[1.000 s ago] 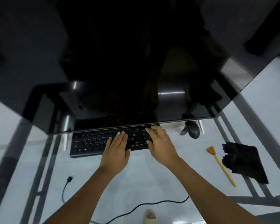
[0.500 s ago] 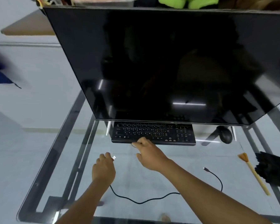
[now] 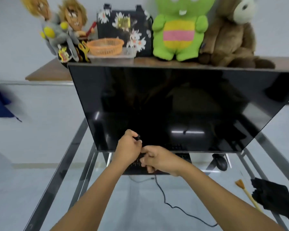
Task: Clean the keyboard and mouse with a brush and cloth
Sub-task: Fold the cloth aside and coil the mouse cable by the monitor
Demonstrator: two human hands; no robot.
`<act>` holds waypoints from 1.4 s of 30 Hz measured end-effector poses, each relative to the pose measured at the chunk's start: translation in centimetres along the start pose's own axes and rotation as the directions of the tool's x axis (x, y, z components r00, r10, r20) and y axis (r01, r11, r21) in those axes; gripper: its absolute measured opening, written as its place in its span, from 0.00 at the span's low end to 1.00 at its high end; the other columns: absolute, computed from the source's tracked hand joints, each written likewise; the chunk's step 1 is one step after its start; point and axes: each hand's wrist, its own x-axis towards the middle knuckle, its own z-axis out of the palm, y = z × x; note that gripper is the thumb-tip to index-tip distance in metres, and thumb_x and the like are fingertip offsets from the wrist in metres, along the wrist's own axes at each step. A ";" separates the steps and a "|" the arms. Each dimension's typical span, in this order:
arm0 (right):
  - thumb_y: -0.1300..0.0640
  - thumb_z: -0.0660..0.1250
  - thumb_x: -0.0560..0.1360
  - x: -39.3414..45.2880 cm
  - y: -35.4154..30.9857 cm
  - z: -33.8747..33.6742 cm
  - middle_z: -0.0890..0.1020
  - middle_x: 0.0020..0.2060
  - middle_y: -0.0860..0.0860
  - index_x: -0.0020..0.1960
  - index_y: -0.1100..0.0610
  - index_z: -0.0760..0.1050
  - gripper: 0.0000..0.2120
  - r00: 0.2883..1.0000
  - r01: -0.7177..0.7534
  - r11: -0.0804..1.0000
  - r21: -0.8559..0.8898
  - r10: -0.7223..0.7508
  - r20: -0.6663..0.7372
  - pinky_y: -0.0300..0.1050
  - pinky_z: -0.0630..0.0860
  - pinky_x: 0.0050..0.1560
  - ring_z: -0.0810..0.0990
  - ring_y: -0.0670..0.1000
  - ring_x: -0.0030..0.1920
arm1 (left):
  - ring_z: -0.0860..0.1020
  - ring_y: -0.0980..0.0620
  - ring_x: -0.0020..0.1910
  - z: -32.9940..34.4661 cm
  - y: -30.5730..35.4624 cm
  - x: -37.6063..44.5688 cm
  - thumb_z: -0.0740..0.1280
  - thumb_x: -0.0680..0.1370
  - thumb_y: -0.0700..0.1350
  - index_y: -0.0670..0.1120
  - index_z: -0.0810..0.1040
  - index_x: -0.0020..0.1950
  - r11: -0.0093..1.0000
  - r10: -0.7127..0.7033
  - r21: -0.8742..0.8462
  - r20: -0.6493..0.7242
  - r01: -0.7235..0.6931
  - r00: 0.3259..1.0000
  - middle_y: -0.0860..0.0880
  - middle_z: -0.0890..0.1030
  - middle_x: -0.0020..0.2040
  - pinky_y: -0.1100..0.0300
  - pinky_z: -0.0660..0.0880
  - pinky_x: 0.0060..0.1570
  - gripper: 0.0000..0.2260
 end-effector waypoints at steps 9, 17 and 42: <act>0.66 0.63 0.75 -8.2 -7.7 -11.1 0.80 0.36 0.54 0.50 0.62 0.76 0.05 0.934 0.255 0.951 -0.172 -0.288 -0.209 0.42 0.71 0.34 0.74 0.46 0.33 | 0.74 0.59 0.30 -1.9 13.4 -3.0 0.57 0.82 0.55 0.51 0.78 0.47 0.869 0.482 -0.240 0.213 -0.433 0.850 0.56 0.77 0.32 0.64 0.70 0.33 0.14; 0.67 0.66 0.76 -11.2 -12.5 -19.1 0.76 0.41 0.54 0.57 0.60 0.78 0.10 0.808 0.488 0.869 -0.078 -0.484 -0.335 0.39 0.71 0.35 0.72 0.45 0.34 | 0.63 0.51 0.27 -6.1 20.5 -4.4 0.54 0.83 0.44 0.40 0.74 0.41 0.756 0.491 -0.651 0.492 -0.070 0.719 0.47 0.64 0.30 0.60 0.61 0.30 0.15; 0.54 0.64 0.78 -8.7 -15.1 -15.2 0.78 0.37 0.41 0.50 0.52 0.80 0.06 0.704 0.402 0.571 -0.716 -0.692 -0.157 0.36 0.72 0.43 0.76 0.42 0.39 | 0.76 0.62 0.33 -10.6 20.6 3.2 0.58 0.83 0.47 0.50 0.77 0.44 0.822 0.557 0.145 -0.011 -0.550 0.830 0.53 0.82 0.36 0.65 0.70 0.38 0.12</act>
